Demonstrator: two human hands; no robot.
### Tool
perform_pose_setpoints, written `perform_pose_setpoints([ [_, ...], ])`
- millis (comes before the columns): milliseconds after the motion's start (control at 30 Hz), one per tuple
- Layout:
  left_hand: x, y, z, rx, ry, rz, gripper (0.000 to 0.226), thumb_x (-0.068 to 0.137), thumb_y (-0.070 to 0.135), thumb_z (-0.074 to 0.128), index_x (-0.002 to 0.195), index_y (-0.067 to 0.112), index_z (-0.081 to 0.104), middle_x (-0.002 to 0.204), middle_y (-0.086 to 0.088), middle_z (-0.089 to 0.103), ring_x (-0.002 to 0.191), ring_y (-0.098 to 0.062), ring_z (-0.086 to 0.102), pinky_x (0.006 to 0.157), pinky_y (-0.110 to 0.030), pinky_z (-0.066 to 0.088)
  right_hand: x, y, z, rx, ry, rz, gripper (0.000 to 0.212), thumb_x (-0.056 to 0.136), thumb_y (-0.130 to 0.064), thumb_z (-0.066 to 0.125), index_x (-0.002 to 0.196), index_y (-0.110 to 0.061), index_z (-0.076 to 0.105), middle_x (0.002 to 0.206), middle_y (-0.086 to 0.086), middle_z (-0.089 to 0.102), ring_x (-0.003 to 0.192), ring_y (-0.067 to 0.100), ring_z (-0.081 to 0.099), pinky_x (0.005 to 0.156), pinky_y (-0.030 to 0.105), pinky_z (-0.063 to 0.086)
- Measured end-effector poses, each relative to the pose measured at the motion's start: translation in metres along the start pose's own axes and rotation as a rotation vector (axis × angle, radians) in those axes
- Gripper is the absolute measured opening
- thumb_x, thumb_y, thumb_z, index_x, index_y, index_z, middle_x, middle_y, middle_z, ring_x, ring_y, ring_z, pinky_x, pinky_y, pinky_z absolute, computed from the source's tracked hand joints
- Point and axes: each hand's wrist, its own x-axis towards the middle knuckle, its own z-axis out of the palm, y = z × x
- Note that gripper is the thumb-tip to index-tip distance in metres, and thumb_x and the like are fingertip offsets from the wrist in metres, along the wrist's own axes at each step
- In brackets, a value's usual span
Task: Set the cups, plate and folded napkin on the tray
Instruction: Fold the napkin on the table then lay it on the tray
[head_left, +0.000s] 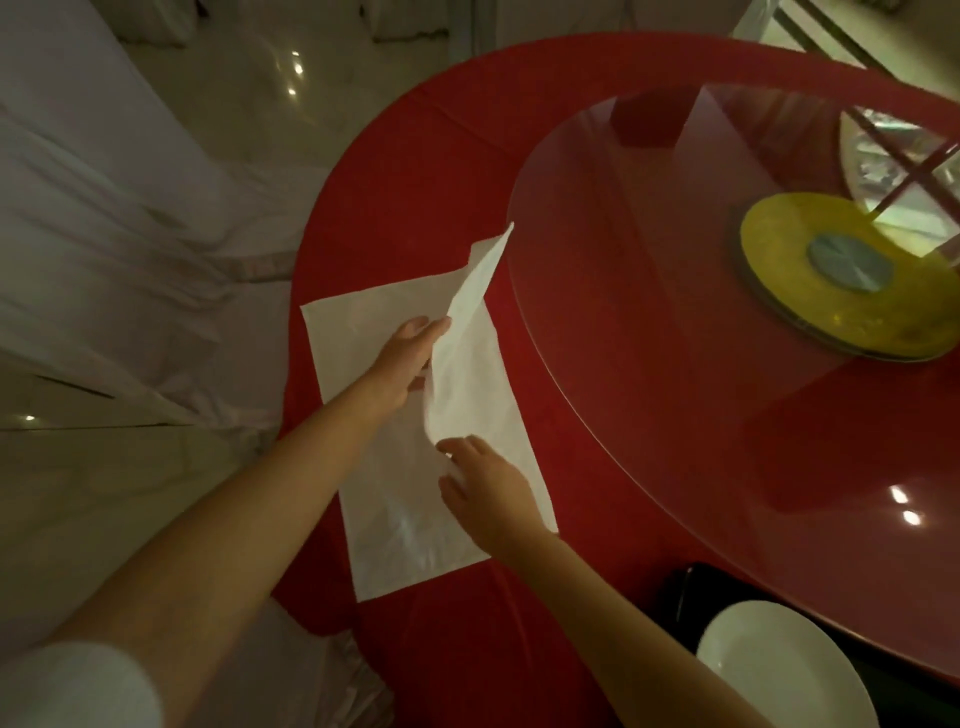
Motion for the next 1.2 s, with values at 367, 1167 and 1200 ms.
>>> perform_pose_setpoints([
  [367,0.054,-0.023,-0.025,0.100,0.314,-0.018,0.026,0.078,0.007,0.046,0.097,0.014,0.064,0.098,-0.008,0.066,0.092,-0.030,0.064,0.080,-0.039,0.054,-0.013,-0.010,0.055,0.124,-0.183,-0.026,0.030,0.093,-0.009,0.047,0.119,-0.020,0.055,0.115,-0.001,0.058,0.094,0.011,0.060,0.079,0.018,0.048],
  [1167,0.090,-0.038,-0.130,-0.190,0.477,0.028,0.027,0.086,0.014,0.058,0.112,0.008,0.064,0.114,-0.015,0.066,0.095,-0.025,0.064,0.073,-0.034,0.055,-0.027,0.004,0.107,-0.029,-0.058,-0.430,0.021,0.056,-0.007,0.081,0.061,-0.014,0.061,0.062,-0.002,0.061,0.058,0.015,0.058,0.048,0.021,0.047],
  [1200,0.089,-0.041,-0.134,-0.187,0.497,0.019,0.029,0.086,0.014,0.058,0.114,0.009,0.063,0.116,-0.014,0.065,0.099,-0.026,0.063,0.078,-0.037,0.055,-0.028,0.002,0.108,-0.023,-0.067,-0.437,0.022,0.056,-0.007,0.080,0.061,-0.015,0.061,0.063,-0.003,0.060,0.058,0.014,0.058,0.049,0.020,0.046],
])
